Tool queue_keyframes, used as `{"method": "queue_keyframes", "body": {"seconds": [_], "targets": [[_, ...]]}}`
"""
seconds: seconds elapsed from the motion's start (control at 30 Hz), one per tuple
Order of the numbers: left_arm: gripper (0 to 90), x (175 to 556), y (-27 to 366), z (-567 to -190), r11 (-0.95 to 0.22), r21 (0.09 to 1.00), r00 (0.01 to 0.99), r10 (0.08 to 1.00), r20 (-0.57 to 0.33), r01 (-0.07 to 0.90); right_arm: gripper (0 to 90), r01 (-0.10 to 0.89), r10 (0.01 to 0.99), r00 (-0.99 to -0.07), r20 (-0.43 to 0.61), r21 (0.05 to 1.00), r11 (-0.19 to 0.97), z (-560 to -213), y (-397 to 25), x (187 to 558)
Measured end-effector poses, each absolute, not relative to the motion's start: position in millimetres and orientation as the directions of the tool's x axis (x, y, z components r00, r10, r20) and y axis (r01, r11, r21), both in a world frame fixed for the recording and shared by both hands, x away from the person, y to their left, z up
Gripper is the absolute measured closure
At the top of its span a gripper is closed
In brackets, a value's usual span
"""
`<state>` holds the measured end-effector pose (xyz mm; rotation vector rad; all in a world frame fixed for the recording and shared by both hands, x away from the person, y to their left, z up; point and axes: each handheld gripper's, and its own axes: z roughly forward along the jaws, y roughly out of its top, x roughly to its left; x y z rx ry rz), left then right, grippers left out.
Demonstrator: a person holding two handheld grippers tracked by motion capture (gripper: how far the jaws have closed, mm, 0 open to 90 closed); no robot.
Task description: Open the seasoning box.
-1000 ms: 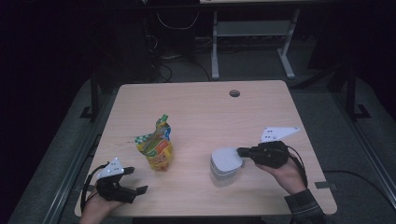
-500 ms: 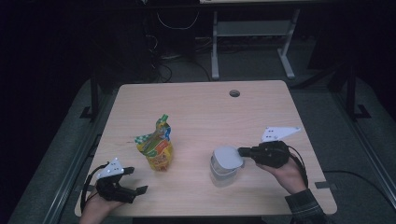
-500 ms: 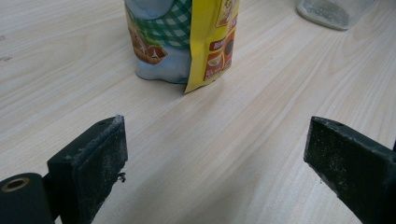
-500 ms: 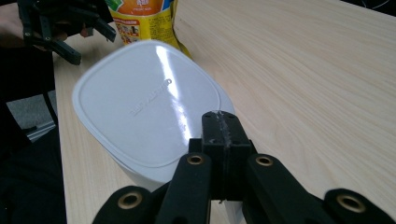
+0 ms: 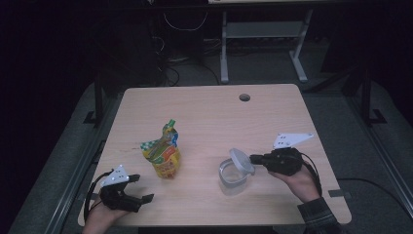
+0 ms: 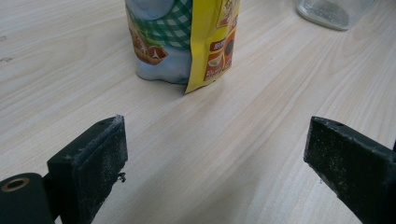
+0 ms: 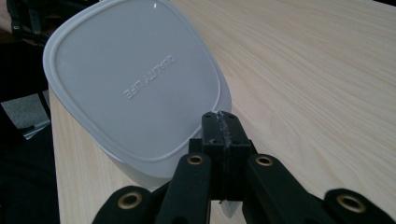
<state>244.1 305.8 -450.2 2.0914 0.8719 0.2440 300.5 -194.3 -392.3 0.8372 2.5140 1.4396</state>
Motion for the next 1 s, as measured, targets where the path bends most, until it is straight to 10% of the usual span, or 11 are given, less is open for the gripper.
{"method": "queue_keyframes", "body": {"seconds": [1.0], "targets": [[5.5,244,306,-450,-0.41,0.765,0.74,0.66,-0.128,0.497,90.0,0.432,0.523,-0.829,0.198,0.82,0.376,-407,-198,301]]}}
